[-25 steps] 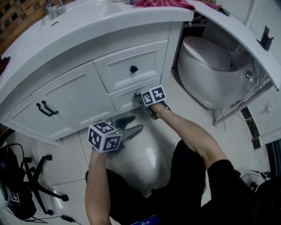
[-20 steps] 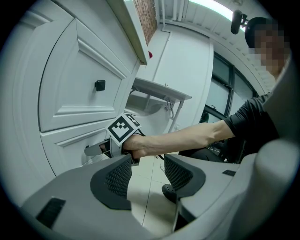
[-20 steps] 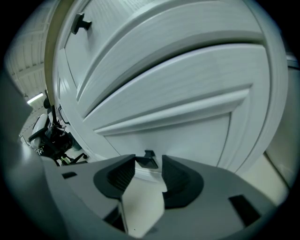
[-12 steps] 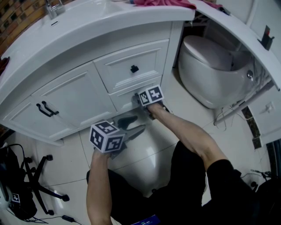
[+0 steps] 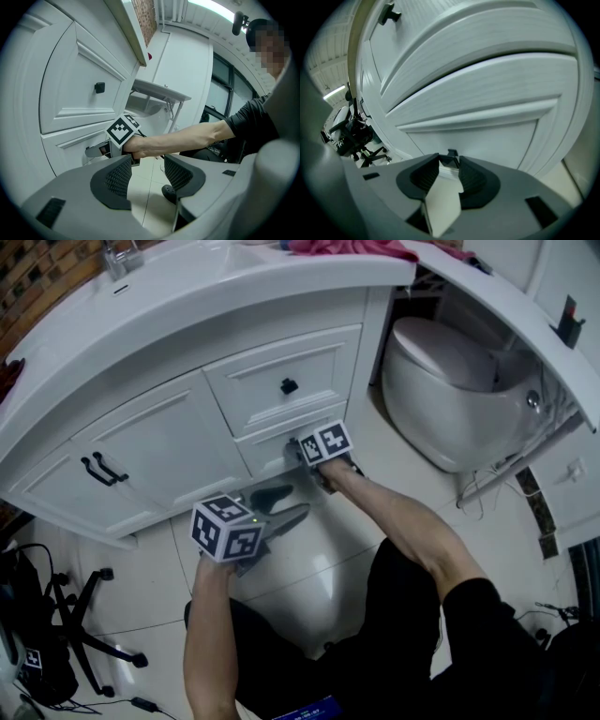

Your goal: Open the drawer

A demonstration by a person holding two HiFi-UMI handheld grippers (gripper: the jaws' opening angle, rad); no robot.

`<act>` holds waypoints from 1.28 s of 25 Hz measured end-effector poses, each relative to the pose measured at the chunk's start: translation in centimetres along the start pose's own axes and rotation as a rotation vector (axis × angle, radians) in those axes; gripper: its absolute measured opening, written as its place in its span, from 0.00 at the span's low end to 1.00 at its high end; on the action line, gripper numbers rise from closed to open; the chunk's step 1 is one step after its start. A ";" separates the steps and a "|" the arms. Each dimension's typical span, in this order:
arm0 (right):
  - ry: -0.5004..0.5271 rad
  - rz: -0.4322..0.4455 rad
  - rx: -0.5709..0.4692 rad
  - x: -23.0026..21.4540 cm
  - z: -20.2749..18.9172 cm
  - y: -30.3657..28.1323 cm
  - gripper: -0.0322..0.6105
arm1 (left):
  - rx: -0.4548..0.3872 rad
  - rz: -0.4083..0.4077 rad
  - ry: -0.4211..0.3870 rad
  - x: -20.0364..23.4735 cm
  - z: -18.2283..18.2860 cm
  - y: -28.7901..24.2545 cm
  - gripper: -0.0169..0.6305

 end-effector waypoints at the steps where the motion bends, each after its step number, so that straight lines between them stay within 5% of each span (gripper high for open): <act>1: 0.004 -0.001 0.001 0.0 0.0 0.0 0.29 | 0.000 0.000 -0.001 0.0 0.0 0.0 0.36; 32: 0.074 0.046 0.105 1.5 -4.0 2.8 0.27 | -0.002 -0.003 -0.026 -2.9 0.2 0.6 0.36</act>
Point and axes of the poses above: the fingertips, and each gripper's own axes: y backward along the fingers, x to its left, z out of its top, the point moved 1 cm from there along y, backward along the fingers, and after that the axes turned 6 degrees about -y, right-handed, at the moved point
